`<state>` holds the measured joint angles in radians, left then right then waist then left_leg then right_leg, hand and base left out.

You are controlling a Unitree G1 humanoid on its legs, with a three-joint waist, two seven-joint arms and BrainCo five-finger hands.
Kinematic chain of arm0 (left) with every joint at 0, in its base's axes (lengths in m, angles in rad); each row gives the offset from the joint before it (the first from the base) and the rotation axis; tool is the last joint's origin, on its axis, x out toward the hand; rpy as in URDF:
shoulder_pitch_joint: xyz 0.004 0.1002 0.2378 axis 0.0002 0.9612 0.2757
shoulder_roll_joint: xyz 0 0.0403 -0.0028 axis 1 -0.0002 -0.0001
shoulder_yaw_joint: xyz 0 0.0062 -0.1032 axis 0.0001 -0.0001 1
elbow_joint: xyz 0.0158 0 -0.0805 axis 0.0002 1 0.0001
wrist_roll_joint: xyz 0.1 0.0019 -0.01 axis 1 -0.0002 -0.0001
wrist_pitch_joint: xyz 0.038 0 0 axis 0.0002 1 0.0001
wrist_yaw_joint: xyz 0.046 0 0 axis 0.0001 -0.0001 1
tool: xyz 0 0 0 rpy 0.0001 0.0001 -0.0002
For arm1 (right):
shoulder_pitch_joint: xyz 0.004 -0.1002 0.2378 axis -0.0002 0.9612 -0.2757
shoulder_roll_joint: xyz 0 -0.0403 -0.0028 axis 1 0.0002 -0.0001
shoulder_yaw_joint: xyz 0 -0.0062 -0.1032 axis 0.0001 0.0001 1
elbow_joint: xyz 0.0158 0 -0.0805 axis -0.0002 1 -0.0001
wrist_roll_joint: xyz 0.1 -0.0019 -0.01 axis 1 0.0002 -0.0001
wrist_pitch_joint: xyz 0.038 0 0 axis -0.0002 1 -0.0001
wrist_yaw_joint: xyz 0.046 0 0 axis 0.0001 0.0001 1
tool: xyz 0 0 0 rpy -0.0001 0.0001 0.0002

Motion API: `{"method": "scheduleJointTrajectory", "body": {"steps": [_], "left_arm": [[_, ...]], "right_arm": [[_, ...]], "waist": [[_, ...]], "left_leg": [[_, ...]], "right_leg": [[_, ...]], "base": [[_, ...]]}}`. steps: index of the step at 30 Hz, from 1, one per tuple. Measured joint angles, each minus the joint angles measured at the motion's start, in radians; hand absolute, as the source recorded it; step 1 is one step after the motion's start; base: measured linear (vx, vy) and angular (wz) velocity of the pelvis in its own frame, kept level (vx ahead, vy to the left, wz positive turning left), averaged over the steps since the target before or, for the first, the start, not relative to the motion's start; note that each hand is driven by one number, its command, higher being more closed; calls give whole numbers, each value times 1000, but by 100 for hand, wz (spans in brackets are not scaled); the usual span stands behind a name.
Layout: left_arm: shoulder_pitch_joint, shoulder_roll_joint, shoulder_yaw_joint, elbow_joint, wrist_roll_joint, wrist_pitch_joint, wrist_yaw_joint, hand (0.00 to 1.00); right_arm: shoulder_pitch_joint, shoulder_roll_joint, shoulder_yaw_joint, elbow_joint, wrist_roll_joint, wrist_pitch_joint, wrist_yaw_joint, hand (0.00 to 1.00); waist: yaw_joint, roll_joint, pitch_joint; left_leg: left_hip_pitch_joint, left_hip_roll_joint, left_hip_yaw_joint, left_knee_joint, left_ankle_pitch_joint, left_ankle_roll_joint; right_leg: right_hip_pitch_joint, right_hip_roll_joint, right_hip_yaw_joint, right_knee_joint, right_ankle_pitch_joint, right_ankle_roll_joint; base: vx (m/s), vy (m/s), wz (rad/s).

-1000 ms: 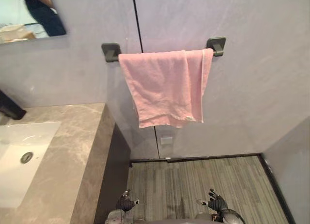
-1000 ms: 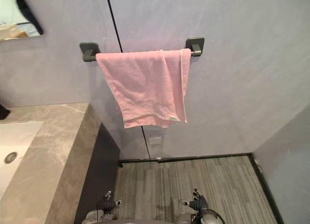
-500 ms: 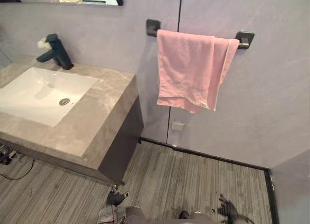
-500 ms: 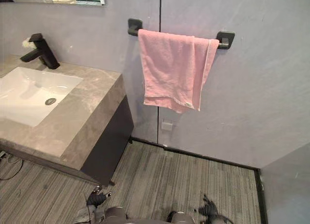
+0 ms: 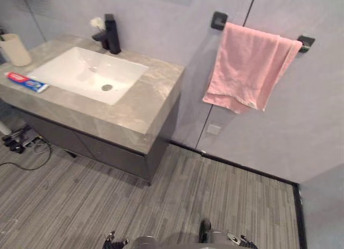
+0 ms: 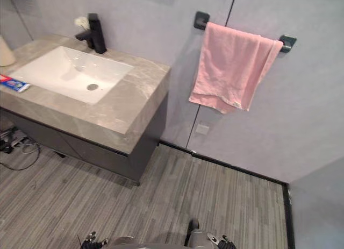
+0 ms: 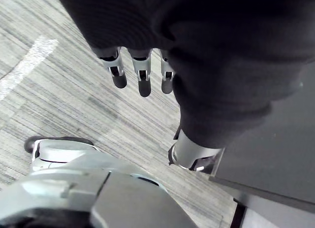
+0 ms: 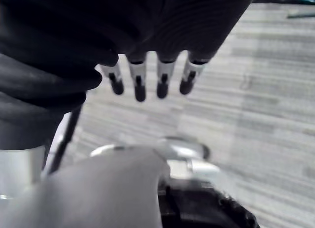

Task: Organize washtable

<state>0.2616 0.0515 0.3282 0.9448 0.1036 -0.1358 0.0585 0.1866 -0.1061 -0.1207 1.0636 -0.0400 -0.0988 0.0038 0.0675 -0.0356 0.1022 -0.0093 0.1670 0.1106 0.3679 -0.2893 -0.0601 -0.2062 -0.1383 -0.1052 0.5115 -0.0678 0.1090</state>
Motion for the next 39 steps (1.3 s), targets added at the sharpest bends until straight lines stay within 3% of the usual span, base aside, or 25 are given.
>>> {"method": "scheduleJointTrajectory", "body": {"steps": [2, 3, 4, 5, 6, 8, 10, 12, 14, 15, 16, 18, 20, 21, 22, 23, 25, 28, 29, 32, 34, 35, 36, 37, 39], "left_arm": [[-6, 11, 0, 0, 0, 0, -1, 0], [-14, 15, 13, -7, -2, -1, -4, 0], [-17, 16, 23, -3, -4, 0, -7, 0], [-17, 12, 28, 6, -7, 3, -11, 0], [-21, 10, 27, 8, -12, 2, -13, 0], [-29, 8, 27, 8, -15, 1, -11, 0], [-37, -7, 27, 8, -16, 0, -9, 0], [-32, -19, 33, 8, -16, 1, -8, 0], [-18, -27, 61, -4, -8, 0, -7, 0], [-27, -28, 82, -7, -3, 0, -1, 0], [-38, -31, 100, -8, -3, 2, 4, 0], [-42, -36, 121, -7, -3, 1, 9, 0], [-41, -38, 129, -7, -4, 1, 10, 0], [-47, -45, 137, -5, -4, 1, 11, 0], [-49, -36, 136, -3, -4, 1, 14, 0], [-48, -11, 135, 6, -4, 1, 16, 0], [-45, -8, 134, 9, -4, -1, 20, 0], [-44, -3, 114, 18, -4, -4, 29, 0], [-42, -4, 114, 19, -2, -7, 30, 0], [-15, 0, 115, 31, 5, -6, 29, 0], [-19, 14, 93, 51, 51, 2, 27, 0], [-20, 16, 91, 52, 55, 2, 26, 0], [-36, 25, 73, 77, 70, 7, 23, 0], [-41, 24, 74, 80, 72, 10, 19, 0], [-81, 22, 76, 71, 86, 11, 8, 0]], "right_arm": [[4, 12, -1, 0, 0, -3, 2, 0], [-7, 19, -6, 0, 0, -3, 2, 0], [-13, 19, -9, -2, 0, -4, 2, 0], [-21, 19, -18, -10, 0, -8, 1, 0], [-37, 19, -48, -9, -1, -9, 1, 0], [-64, 9, -51, -9, -1, -8, -2, 0], [-93, -2, -47, -12, -2, -7, -6, 0], [-91, 5, -46, -18, -13, -2, -14, 0], [-84, 24, -52, -32, -21, -5, -25, 0], [-78, 35, -73, -32, -19, -9, -26, 0], [-61, 42, -95, -30, -7, -9, -25, 0], [-32, 52, -132, -30, -6, -8, -26, 0], [2, 57, -159, -26, -6, -7, -25, 0], [0, 52, -187, -20, -2, -5, -24, 0], [-10, 66, -202, -1, 0, -2, -24, 0], [-20, 86, -207, 40, 1, -1, -20, 0], [-19, 80, -228, 49, 1, -3, -20, 0], [-25, 65, -234, 45, 1, -1, -11, 0], [-26, 51, -233, 43, 0, 0, 0, 0], [-57, 33, -197, 40, -1, -2, -3, 0], [-72, 30, -176, 9, 1, -10, 0, 0], [-73, 30, -176, 7, 1, -11, 0, 0], [-79, 30, -173, 6, 11, -10, 0, 0], [-79, 30, -173, 4, 13, -10, 0, 0], [-48, 41, -178, -10, 20, -5, -2, 0]], "waist": [[0, -22, -15], [8, -55, -36], [9, -58, -42], [24, -47, -56], [37, -40, -52], [58, -22, -23], [59, 12, 15], [58, 7, 32], [53, -20, 31], [51, -35, 38], [52, -40, 40], [50, -45, 39], [50, -34, 29], [51, -9, 31], [55, -25, 38], [41, -62, 17], [29, -43, -4], [29, -18, -7], [34, 0, -17], [44, 17, -29], [24, 35, -22], [23, 36, -19], [19, 31, 4], [12, 34, 7], [-27, 10, 12]], "left_leg": [[-30, -32, -56, -42, 49, 5], [-85, -75, -82, -77, 105, 1], [-95, -80, -84, -91, 120, 0], [-118, -86, -82, -147, 181, -2], [-137, -92, -83, -190, 233, -6], [-179, -90, -94, -156, 250, -18], [-212, -70, -105, -141, 267, -45], [-199, -30, -12, -199, 279, -30], [-186, -30, 60, -256, 285, -21], [-227, -30, 85, -182, 276, -6], [-279, -29, 84, -29, 238, 43], [-300, -18, 93, 168, 172, 100], [-279, 45, 138, 245, 56, 77], [-281, 37, 155, 207, 2, 81], [-282, -9, 126, 177, 22, 86], [-269, -92, 75, 59, 90, 102], [-261, -137, 37, -18, 108, 100], [-271, -240, -45, 29, 91, 132], [-269, -253, -64, 20, 90, 137], [-184, -250, -44, -135, 87, 157], [-140, -228, -40, -220, 157, 228], [-135, -228, -42, -222, 167, 230], [-81, -228, -35, -235, 166, 233], [-59, -229, -38, -248, 162, 230], [31, -239, -75, -304, 122, 206]], "right_leg": [[69, 23, 6, 44, -81, 22], [95, 28, 33, -53, -111, 41], [99, 28, 35, -87, -107, 47], [118, 29, 28, -208, -77, 53], [151, 31, 23, -327, -47, 24], [175, 39, 22, -383, -42, -16], [195, 59, -24, -392, -29, -35], [197, 50, -93, -372, -28, -46], [173, 10, -152, -344, -43, -63], [160, -23, -207, -322, -42, -63], [154, -56, -283, -302, -42, -63], [172, -98, -385, -292, -35, -52], [197, -129, -467, -271, -23, -32], [189, -129, -467, -230, -35, -38], [161, -142, -411, -224, -69, -29], [150, -123, -329, -269, -93, -9], [164, -94, -318, -310, -94, -12], [167, -145, -272, -267, -89, -3], [149, -138, -234, -246, -102, -36], [100, -66, -157, -272, -108, -32], [18, 39, -122, -228, -109, -32], [11, 48, -116, -222, -109, -32], [-28, 106, -86, -187, -107, -36], [-41, 127, -86, -182, -105, -40], [-76, 161, -117, -177, -91, -63]], "base": [[-107, -20, 96], [-118, -32, 71], [-119, -32, 69], [-69, -21, 58], [-76, -52, 59], [-154, -71, 46], [-351, -86, 70], [-353, -69, 94], [-276, -24, 105], [-212, 88, 148], [-200, 122, 148], [-158, 194, 155], [-48, 352, 173], [-14, 367, 164], [-40, 322, 160], [-37, 216, 156], [21, 225, 154], [52, 305, 130], [48, 199, 59], [102, 138, 9], [191, 78, -1], [136, 79, -12], [117, 65, -8], [241, 78, 15], [247, 44, 67]]}}
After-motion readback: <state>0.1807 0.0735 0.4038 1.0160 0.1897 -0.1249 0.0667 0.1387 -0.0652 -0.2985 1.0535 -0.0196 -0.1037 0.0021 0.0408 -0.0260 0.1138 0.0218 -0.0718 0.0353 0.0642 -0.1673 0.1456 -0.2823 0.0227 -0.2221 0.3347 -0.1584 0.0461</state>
